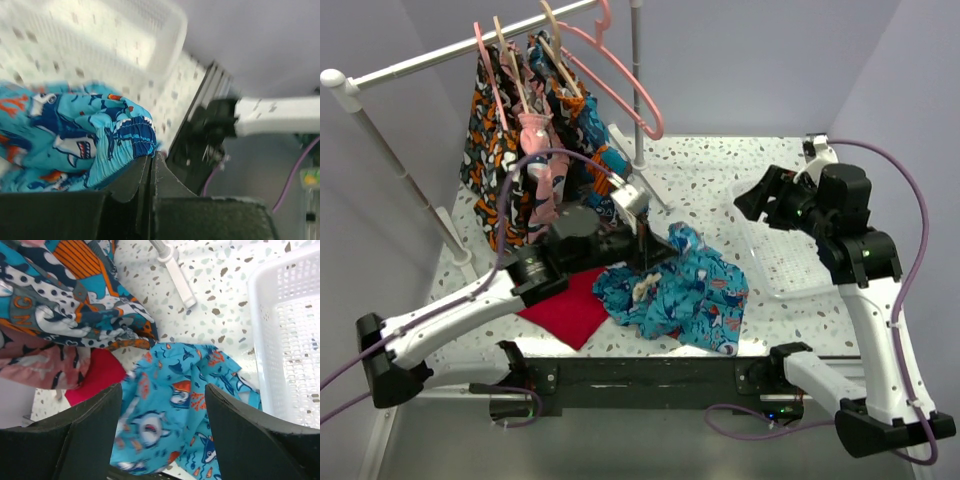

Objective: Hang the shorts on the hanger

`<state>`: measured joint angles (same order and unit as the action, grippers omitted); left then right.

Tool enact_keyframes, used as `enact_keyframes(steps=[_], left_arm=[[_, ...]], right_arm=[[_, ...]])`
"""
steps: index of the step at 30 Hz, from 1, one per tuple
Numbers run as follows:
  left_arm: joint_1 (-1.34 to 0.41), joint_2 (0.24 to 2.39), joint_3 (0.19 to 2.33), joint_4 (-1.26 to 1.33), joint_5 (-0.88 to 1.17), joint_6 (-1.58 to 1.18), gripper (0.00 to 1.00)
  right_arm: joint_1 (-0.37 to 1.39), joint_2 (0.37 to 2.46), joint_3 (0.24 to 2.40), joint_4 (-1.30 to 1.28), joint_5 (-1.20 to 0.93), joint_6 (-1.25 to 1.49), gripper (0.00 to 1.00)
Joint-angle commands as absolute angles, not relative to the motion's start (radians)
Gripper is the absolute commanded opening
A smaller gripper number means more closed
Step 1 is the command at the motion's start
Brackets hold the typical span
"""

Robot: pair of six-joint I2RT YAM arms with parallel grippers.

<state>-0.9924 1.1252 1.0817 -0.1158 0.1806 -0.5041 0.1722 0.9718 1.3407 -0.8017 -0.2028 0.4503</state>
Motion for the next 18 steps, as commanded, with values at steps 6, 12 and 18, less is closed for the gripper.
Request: enact_keyframes(steps=[6,12,18], left_arm=[[-1.144,1.347,0.954,-0.186,0.048,-0.555,0.36],[-1.143,1.201,0.899,-0.316,-0.107,-0.589,0.74],[-1.131,1.104,0.923,-0.577,-0.405,-0.712,0.66]], right_arm=[[0.284,0.882,1.039,-0.669,-0.151,0.454,0.69],[0.409,0.859,0.936,-0.675,-0.091,0.448,0.66],[0.618,0.851,0.933,-0.733,0.034,0.459,0.64]])
